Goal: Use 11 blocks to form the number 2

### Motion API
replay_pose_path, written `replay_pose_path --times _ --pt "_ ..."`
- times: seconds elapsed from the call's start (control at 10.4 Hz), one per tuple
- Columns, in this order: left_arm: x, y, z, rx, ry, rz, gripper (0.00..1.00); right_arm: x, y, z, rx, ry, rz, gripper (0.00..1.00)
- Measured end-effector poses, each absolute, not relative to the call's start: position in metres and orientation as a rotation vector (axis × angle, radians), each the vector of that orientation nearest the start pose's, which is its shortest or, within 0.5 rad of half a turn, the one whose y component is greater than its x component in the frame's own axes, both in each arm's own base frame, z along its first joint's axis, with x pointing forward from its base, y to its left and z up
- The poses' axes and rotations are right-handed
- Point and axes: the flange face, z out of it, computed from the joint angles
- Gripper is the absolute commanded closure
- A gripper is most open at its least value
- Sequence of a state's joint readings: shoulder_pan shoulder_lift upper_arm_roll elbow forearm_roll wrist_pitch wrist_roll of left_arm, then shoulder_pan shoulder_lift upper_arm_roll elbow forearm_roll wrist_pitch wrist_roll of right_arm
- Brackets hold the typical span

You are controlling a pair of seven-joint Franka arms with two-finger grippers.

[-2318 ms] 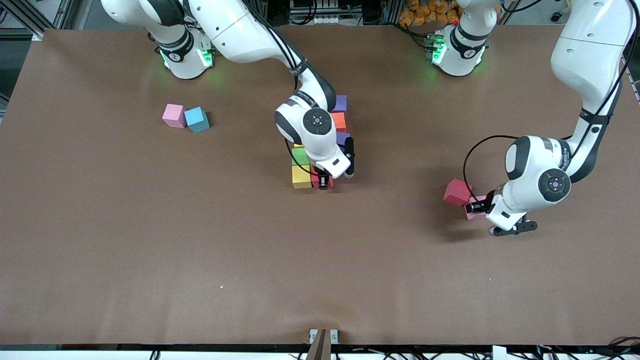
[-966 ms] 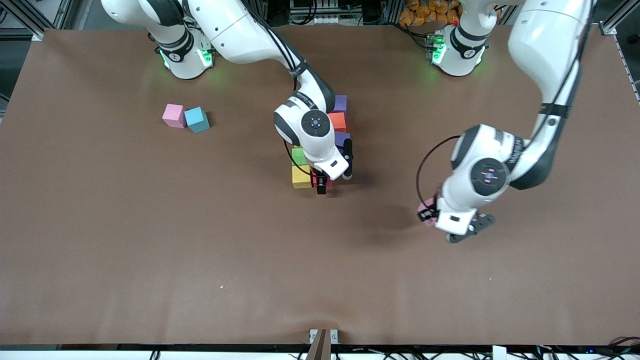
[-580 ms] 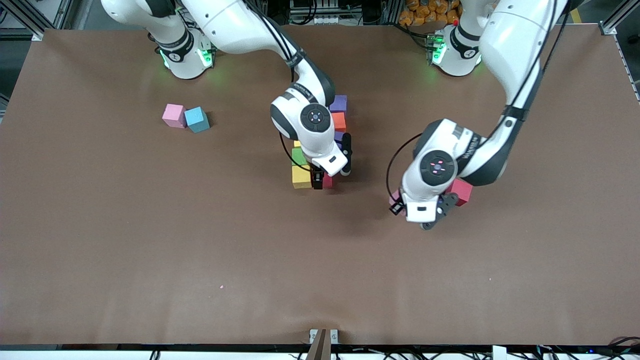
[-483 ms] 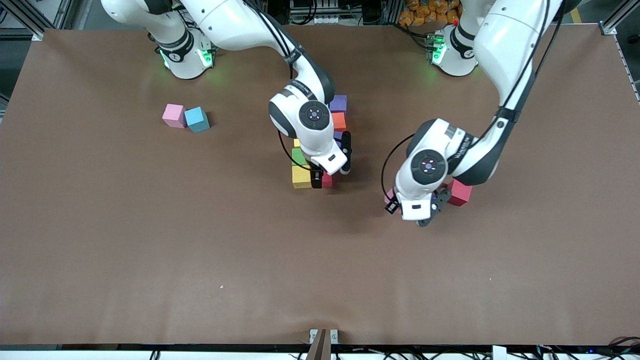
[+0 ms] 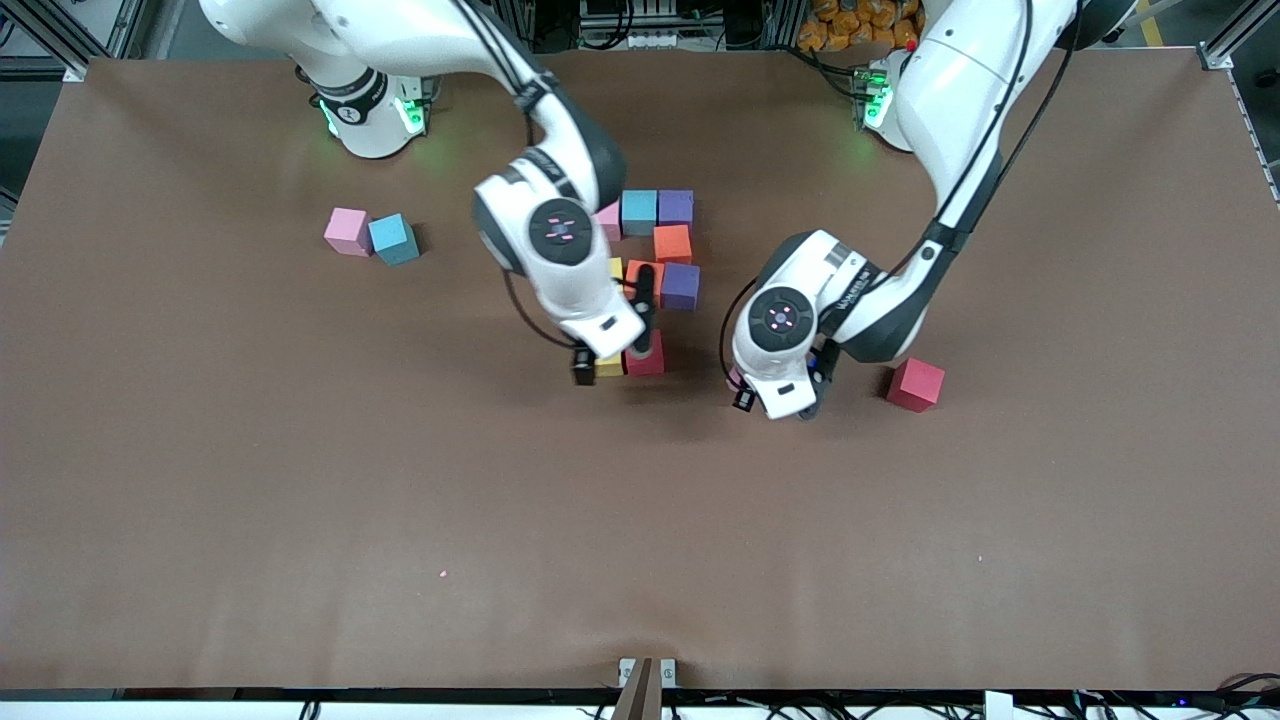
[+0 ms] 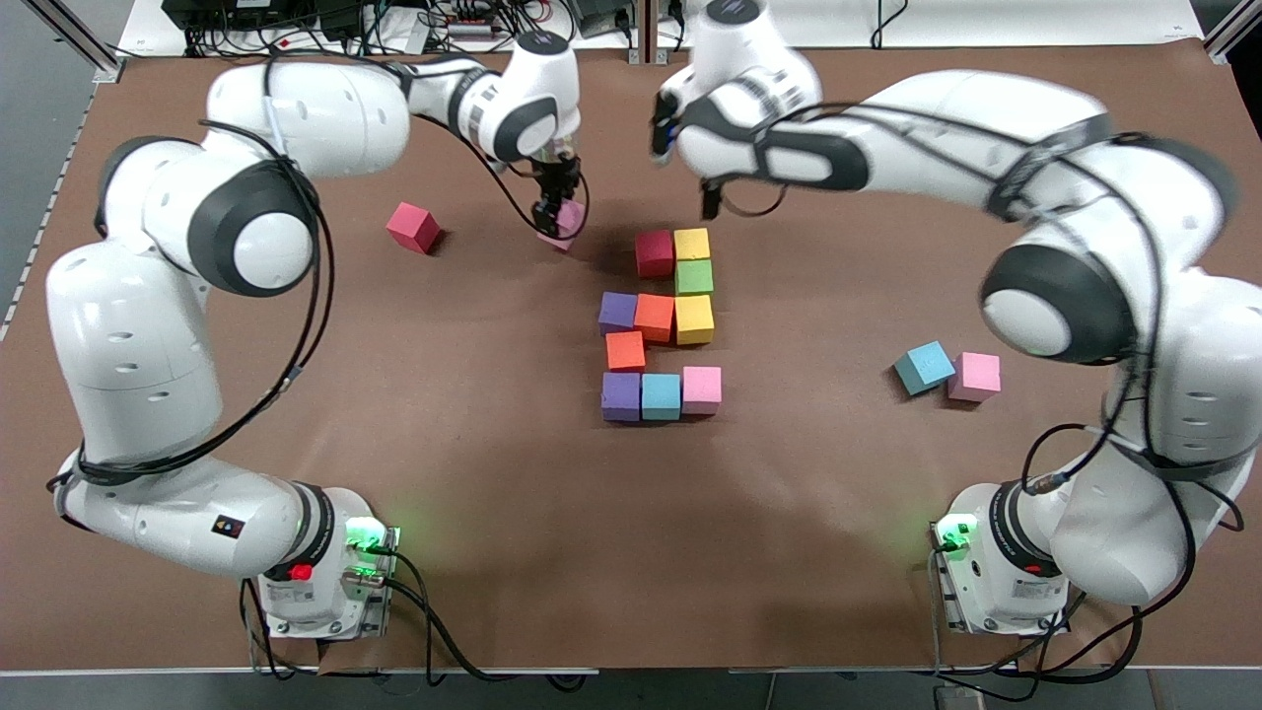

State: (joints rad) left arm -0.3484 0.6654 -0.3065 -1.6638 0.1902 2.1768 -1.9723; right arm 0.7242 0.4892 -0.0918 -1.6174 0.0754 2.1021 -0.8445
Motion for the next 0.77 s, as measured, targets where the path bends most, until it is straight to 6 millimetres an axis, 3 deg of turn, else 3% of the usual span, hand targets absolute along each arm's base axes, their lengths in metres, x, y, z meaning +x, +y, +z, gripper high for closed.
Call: replay_pose_path --times 0.19,0.39,0.48,0.58,0.77 --pt "0.52 -0.411 0.207 -2.39 -1.942 0.092 0.56 0.57 0.349 0.406 -2.428 -1.957 -0.128 0.0" --pt "0.508 -0.422 0.203 -2.318 -2.044 0.088 0.57 0.593 0.266 0.465 -2.54 -1.808 -0.185 0.0" --pt "0.504 -0.428 0.203 -2.28 -2.088 0.086 0.57 0.596 0.226 0.488 -2.583 -1.736 -0.163 0.0" --pt "0.502 -0.431 0.203 -2.249 -2.126 0.084 0.57 0.595 0.197 0.508 -2.611 -1.689 -0.17 0.0" --pt "0.499 -0.435 0.203 -2.221 -2.175 0.084 0.57 0.589 0.16 0.544 -2.684 -1.563 -0.226 0.0"
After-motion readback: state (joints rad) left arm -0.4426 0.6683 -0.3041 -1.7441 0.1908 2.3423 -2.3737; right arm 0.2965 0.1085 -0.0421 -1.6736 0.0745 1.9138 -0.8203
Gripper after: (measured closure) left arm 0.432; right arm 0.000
